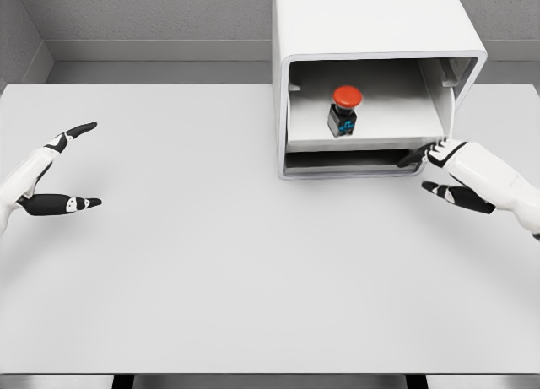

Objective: Slide open multi-storey tabletop storage cabinets and put open load switch and slide close multi-storey tabletop storage cabinets

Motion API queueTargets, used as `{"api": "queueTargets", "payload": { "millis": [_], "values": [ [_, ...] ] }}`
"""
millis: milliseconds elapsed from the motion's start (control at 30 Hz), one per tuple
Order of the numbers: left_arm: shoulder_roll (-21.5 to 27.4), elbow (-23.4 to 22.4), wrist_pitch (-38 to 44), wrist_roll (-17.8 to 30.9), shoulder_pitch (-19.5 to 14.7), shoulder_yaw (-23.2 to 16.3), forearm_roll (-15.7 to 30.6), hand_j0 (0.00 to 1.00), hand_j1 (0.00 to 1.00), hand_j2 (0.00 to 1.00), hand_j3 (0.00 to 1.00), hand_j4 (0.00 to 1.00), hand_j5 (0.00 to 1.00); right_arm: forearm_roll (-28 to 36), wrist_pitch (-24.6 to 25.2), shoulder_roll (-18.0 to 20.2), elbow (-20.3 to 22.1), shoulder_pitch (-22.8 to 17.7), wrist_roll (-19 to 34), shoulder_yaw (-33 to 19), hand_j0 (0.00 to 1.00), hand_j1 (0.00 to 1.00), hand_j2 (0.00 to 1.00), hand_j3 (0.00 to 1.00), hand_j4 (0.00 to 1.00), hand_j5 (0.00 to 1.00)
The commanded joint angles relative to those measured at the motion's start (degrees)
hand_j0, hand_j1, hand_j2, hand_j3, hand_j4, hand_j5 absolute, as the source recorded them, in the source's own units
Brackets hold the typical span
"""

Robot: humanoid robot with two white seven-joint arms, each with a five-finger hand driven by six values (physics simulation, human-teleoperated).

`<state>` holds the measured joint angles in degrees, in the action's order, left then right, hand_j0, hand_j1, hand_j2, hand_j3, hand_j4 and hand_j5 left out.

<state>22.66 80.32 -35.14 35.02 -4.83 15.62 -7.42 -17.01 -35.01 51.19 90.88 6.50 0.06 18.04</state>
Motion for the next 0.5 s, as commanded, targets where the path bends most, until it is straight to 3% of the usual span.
{"api": "queueTargets", "payload": {
  "millis": [0, 167, 267, 467],
  "values": [
    [0.0, 0.0, 0.1, 0.0, 0.0, 0.0, 0.5, 1.00, 1.00, 1.00, 1.00, 1.00, 1.00, 0.5, 0.0, 0.6, 0.0, -0.1, -0.1, 0.3, 0.69, 0.69, 0.69, 0.69, 0.69, 0.69],
    [0.0, 0.0, 0.1, 0.0, 0.1, 0.0, 0.6, 1.00, 1.00, 1.00, 1.00, 1.00, 1.00, 0.7, 0.0, 2.5, -0.1, -1.5, -0.7, -1.1, 0.70, 0.70, 0.70, 0.70, 0.70, 0.70],
    [0.0, 0.1, 0.1, 0.0, 0.1, 0.0, 0.6, 1.00, 1.00, 1.00, 1.00, 1.00, 1.00, 0.8, 0.0, 2.8, 0.2, -7.4, -0.7, -8.3, 0.71, 0.71, 0.71, 0.71, 0.71, 0.71],
    [0.1, 0.0, 0.1, 0.0, 0.1, 0.0, 0.6, 1.00, 1.00, 1.00, 1.00, 1.00, 1.00, 0.8, 0.0, 3.4, 0.0, -7.7, -0.9, -8.6, 0.71, 0.71, 0.71, 0.71, 0.71, 0.71]
  ]
}}
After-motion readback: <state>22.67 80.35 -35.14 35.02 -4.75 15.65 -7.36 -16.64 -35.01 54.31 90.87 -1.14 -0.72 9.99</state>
